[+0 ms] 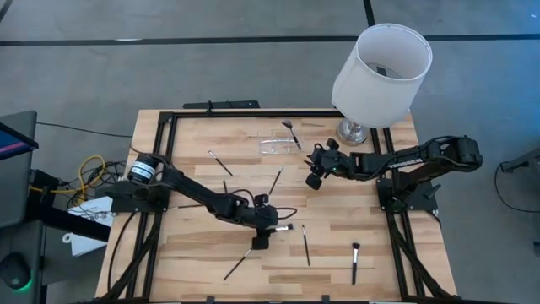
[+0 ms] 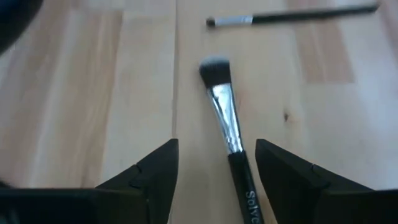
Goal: Put items in baskets/containers
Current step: Put the silver blush brush into the transparent organizer
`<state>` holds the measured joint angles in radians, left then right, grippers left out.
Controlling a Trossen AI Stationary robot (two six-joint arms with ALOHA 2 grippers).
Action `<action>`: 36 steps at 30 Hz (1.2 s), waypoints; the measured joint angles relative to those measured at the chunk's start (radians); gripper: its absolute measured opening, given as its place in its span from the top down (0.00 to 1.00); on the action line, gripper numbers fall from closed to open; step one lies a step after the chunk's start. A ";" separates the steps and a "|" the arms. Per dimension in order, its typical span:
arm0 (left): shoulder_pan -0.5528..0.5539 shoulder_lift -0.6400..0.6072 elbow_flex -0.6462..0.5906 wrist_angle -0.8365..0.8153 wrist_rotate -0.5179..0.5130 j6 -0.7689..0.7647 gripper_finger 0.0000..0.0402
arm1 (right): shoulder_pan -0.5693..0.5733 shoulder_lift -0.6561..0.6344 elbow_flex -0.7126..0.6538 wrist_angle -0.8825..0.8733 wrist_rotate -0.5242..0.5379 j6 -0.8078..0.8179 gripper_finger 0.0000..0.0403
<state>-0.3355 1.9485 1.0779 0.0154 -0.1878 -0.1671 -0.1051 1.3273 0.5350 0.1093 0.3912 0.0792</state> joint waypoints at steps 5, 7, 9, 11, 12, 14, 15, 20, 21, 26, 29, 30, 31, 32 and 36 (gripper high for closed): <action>0.000 0.043 0.000 0.015 0.000 -0.002 0.48 | 0.000 0.000 0.000 0.000 0.000 0.000 0.79; 0.000 0.052 0.001 0.021 -0.011 -0.007 0.48 | 0.000 0.000 0.000 0.000 0.000 0.000 0.79; -0.001 0.058 0.002 0.024 -0.035 -0.008 0.49 | 0.000 0.000 0.000 0.000 0.000 0.000 0.79; -0.002 0.059 0.002 0.024 -0.040 -0.009 0.52 | 0.000 0.000 0.000 0.000 0.000 0.000 0.79; -0.002 0.059 0.000 0.025 -0.040 -0.009 0.53 | 0.000 0.000 0.000 0.000 0.000 0.000 0.79; -0.002 0.053 -0.008 0.026 -0.044 -0.009 0.57 | 0.000 0.000 0.000 0.000 0.000 0.000 0.79; -0.001 0.053 -0.009 0.026 -0.047 -0.009 0.60 | 0.000 0.000 0.000 0.000 0.000 0.000 0.79; -0.001 0.058 -0.009 0.024 -0.065 -0.006 0.78 | 0.000 0.000 0.000 -0.001 -0.001 0.000 0.79; -0.002 0.058 -0.010 0.024 -0.067 0.000 0.83 | 0.000 0.000 0.000 -0.001 -0.002 0.000 0.79; 0.001 0.053 -0.019 0.020 -0.080 0.005 0.91 | 0.000 0.002 0.000 -0.005 -0.080 0.033 0.79; 0.001 0.051 -0.020 0.018 -0.087 0.005 0.91 | 0.000 0.002 0.000 -0.005 -0.131 0.035 0.79; 0.000 0.049 -0.020 0.018 -0.088 0.009 0.91 | 0.000 0.002 0.000 -0.005 -0.131 0.035 0.79; 0.001 0.046 -0.021 0.017 -0.087 0.022 0.90 | 0.000 0.002 0.000 -0.005 -0.131 0.035 0.79; -0.001 0.039 -0.022 0.009 -0.088 0.037 0.90 | 0.000 0.002 0.000 -0.005 -0.131 0.034 0.79; -0.005 -0.024 -0.034 -0.042 -0.092 0.085 0.91 | 0.000 0.002 0.000 -0.004 -0.133 0.029 0.79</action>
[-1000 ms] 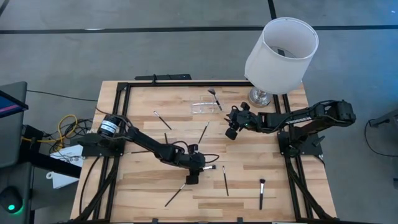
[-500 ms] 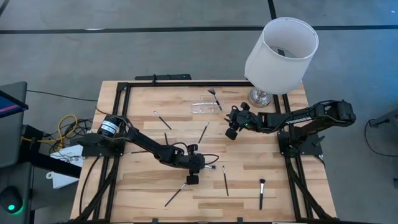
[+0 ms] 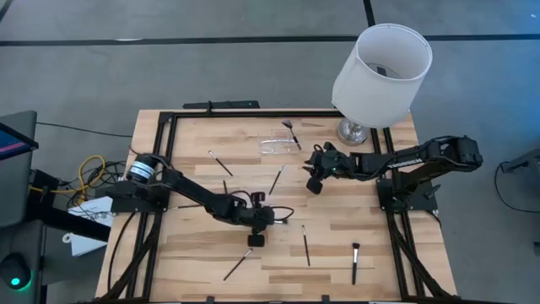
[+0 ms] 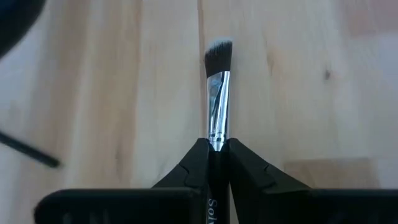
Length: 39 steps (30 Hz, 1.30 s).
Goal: Put items in baskets/containers
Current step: Put the silver blush brush into the transparent organizer
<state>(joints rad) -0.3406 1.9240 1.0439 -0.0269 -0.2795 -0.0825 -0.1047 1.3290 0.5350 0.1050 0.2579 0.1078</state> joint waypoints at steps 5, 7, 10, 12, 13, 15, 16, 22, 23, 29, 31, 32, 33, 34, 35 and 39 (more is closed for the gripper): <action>-0.010 -0.159 0.003 -0.001 -0.017 0.060 0.91 | 0.000 -0.001 0.000 0.101 -0.143 -0.011 0.79; -0.014 -0.239 -0.014 0.000 -0.036 0.095 0.90 | 0.000 -0.001 0.000 0.172 -0.258 -0.031 0.79; -0.013 -0.390 -0.071 0.056 -0.043 0.134 0.90 | 0.001 -0.002 0.000 0.254 -0.388 -0.039 0.79; -0.006 -0.491 -0.141 0.160 -0.045 0.168 0.90 | 0.006 -0.002 0.000 0.311 -0.437 -0.058 0.79; 0.000 -0.539 -0.192 0.241 -0.039 0.184 0.90 | 0.014 -0.002 0.000 0.340 -0.443 -0.075 0.79; 0.025 -0.621 -0.299 0.446 -0.001 0.210 0.89 | 0.039 -0.001 0.000 0.405 -0.443 -0.115 0.79; 0.045 -0.655 -0.357 0.564 0.028 0.214 0.89 | 0.052 -0.001 0.000 0.444 -0.443 -0.136 0.79; 0.201 -0.727 -0.600 0.981 0.194 0.155 0.90 | 0.135 -0.001 0.000 0.723 -0.438 -0.227 0.79; 0.222 -0.725 -0.621 1.014 0.215 0.133 0.90 | 0.143 -0.001 0.000 0.767 -0.426 -0.236 0.79; 0.244 -0.660 -0.650 1.124 0.297 0.082 0.88 | 0.156 0.046 0.000 0.877 -0.357 -0.237 0.79; 0.232 -0.616 -0.643 1.185 0.316 0.083 0.89 | 0.157 0.082 0.000 0.892 -0.356 -0.231 0.78; 0.228 -0.590 -0.636 1.213 0.336 0.083 0.89 | 0.157 0.105 0.000 0.908 -0.356 -0.225 0.76; 0.224 -0.563 -0.624 1.239 0.355 0.083 0.89 | 0.156 0.125 0.000 0.922 -0.356 -0.223 0.74; 0.220 -0.546 -0.615 1.257 0.364 0.082 0.89 | 0.156 0.145 0.000 0.944 -0.356 -0.223 0.72; 0.216 -0.531 -0.607 1.265 0.366 0.079 0.89 | 0.156 0.164 0.000 0.984 -0.358 -0.223 0.69; 0.216 -0.476 -0.573 1.264 0.367 0.073 0.88 | 0.164 0.198 0.002 1.126 -0.360 -0.222 0.55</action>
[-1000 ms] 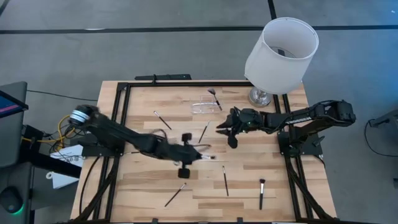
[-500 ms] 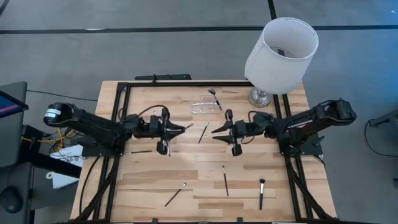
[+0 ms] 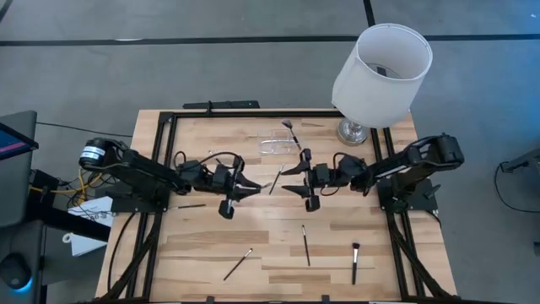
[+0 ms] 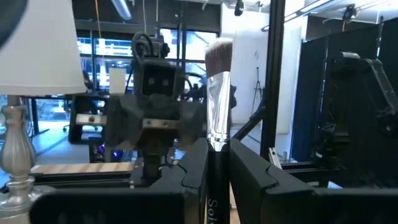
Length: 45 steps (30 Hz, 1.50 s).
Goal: Put items in baskets/containers
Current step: Put the silver blush brush into the transparent organizer
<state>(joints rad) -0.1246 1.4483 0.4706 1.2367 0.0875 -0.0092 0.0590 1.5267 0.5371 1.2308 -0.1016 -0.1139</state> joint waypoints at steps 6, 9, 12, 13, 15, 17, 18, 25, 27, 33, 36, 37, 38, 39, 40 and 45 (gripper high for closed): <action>0.000 0.066 0.055 0.011 0.046 -0.041 0.89 | 0.032 0.016 0.011 0.045 -0.005 -0.044 0.39; 0.000 0.091 0.077 0.016 0.048 -0.077 0.88 | 0.058 0.057 0.037 0.041 -0.006 -0.108 0.38; 0.000 0.108 0.088 0.010 0.048 -0.105 0.87 | 0.088 0.096 0.074 0.045 -0.003 -0.165 0.40; -0.001 0.109 0.089 0.013 0.048 -0.108 0.88 | 0.094 0.104 0.085 0.047 0.003 -0.172 0.41; -0.007 0.109 0.092 0.018 0.048 -0.108 0.88 | 0.101 0.113 0.107 0.048 0.024 -0.174 0.42; -0.014 0.108 0.092 0.016 0.049 -0.108 0.89 | 0.100 0.115 0.120 0.049 0.038 -0.174 0.43; -0.017 0.108 0.092 0.016 0.049 -0.108 0.88 | 0.099 0.115 0.122 0.049 0.048 -0.174 0.43; -0.034 0.108 0.092 0.018 0.049 -0.108 0.88 | 0.096 0.109 0.124 0.055 0.051 -0.174 0.43; -0.032 0.108 0.092 0.019 0.041 -0.108 0.88 | 0.097 0.109 0.124 0.076 0.049 -0.174 0.44; -0.032 0.108 0.091 0.018 0.032 -0.108 0.88 | 0.096 0.118 0.142 0.080 0.048 -0.121 0.44; -0.032 0.116 0.091 0.013 0.004 -0.108 0.88 | 0.096 0.145 0.174 0.055 0.048 -0.118 0.44; -0.032 0.122 0.091 0.018 0.001 -0.108 0.88 | 0.096 0.156 0.183 0.053 0.048 -0.120 0.44; -0.032 0.128 0.092 0.022 0.001 -0.108 0.88 | 0.096 0.167 0.198 0.054 0.048 -0.120 0.44; -0.032 0.130 0.091 0.014 0.001 -0.108 0.88 | 0.096 0.173 0.205 0.056 0.048 -0.120 0.44; -0.032 0.130 0.091 0.013 0.001 -0.107 0.88 | 0.096 0.179 0.211 0.059 0.048 -0.120 0.44; -0.044 0.130 0.093 0.020 0.010 -0.105 0.88 | 0.096 0.181 0.215 0.053 0.049 -0.114 0.51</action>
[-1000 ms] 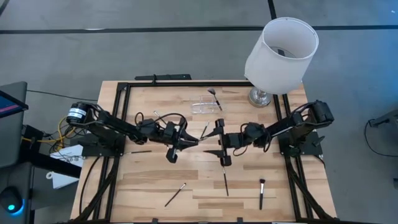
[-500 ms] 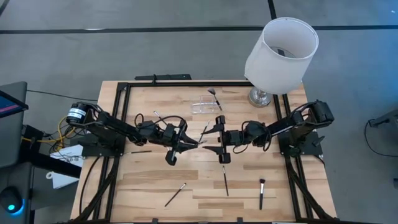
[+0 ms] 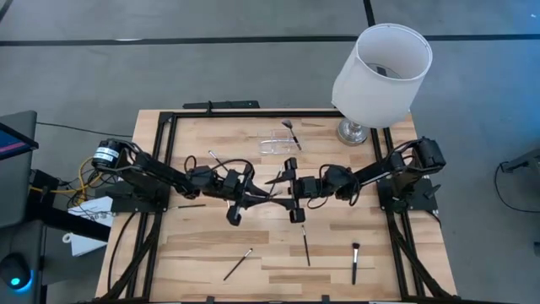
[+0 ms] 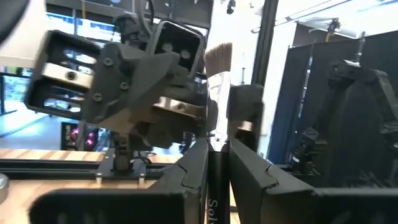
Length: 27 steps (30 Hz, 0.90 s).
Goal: Put items in baskets/containers
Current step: Put the silver blush brush into the transparent organizer
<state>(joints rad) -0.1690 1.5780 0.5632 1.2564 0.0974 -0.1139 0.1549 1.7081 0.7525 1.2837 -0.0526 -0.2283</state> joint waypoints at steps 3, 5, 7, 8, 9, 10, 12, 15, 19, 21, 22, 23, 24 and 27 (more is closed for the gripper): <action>0.000 0.000 0.003 0.001 0.001 0.000 0.88 | 0.003 -0.007 0.000 0.004 0.000 -0.001 0.61; 0.001 0.000 0.003 0.000 -0.001 0.000 0.88 | 0.003 -0.007 0.000 0.000 -0.003 -0.005 0.69; 0.001 0.000 0.003 0.000 -0.001 0.000 0.88 | 0.003 -0.007 0.000 -0.004 -0.014 -0.006 0.78; 0.001 0.000 0.003 0.000 -0.001 0.000 0.87 | 0.003 -0.007 0.000 -0.004 -0.025 -0.006 0.83; 0.001 0.000 0.003 -0.001 -0.001 0.000 0.87 | 0.003 -0.007 0.000 -0.006 -0.033 -0.006 0.87; 0.001 0.000 0.003 -0.001 0.000 0.000 0.87 | 0.003 -0.007 0.000 -0.006 -0.037 -0.006 0.92; 0.001 0.000 0.003 -0.001 0.005 -0.001 0.87 | 0.004 -0.007 0.000 -0.006 -0.044 -0.006 0.95; 0.001 0.000 0.003 -0.002 0.004 -0.003 0.86 | 0.004 -0.007 -0.001 -0.007 -0.042 0.012 0.94; 0.001 0.000 0.003 -0.006 0.000 -0.023 0.81 | 0.002 -0.021 -0.004 -0.027 -0.036 0.071 0.95; 0.001 -0.001 0.003 -0.005 -0.001 -0.031 0.78 | 0.002 -0.048 -0.005 -0.077 -0.024 0.068 0.95; 0.001 -0.003 0.003 -0.011 -0.002 -0.032 0.76 | 0.002 -0.068 -0.005 -0.120 -0.017 0.067 0.95; 0.001 -0.009 0.003 -0.024 -0.004 -0.033 0.74 | 0.002 -0.092 -0.005 -0.175 -0.005 0.064 0.95; 0.002 -0.018 0.003 -0.042 -0.006 -0.033 0.72 | 0.002 -0.118 -0.005 -0.235 0.009 0.063 0.95; 0.016 -0.071 -0.007 -0.109 0.002 -0.026 0.65 | 0.002 -0.206 -0.005 -0.446 0.057 0.062 0.95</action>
<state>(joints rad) -0.1529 1.5069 0.5564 1.1476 0.0994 -0.1394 0.1568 1.5019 0.7473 0.8381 0.0040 -0.1660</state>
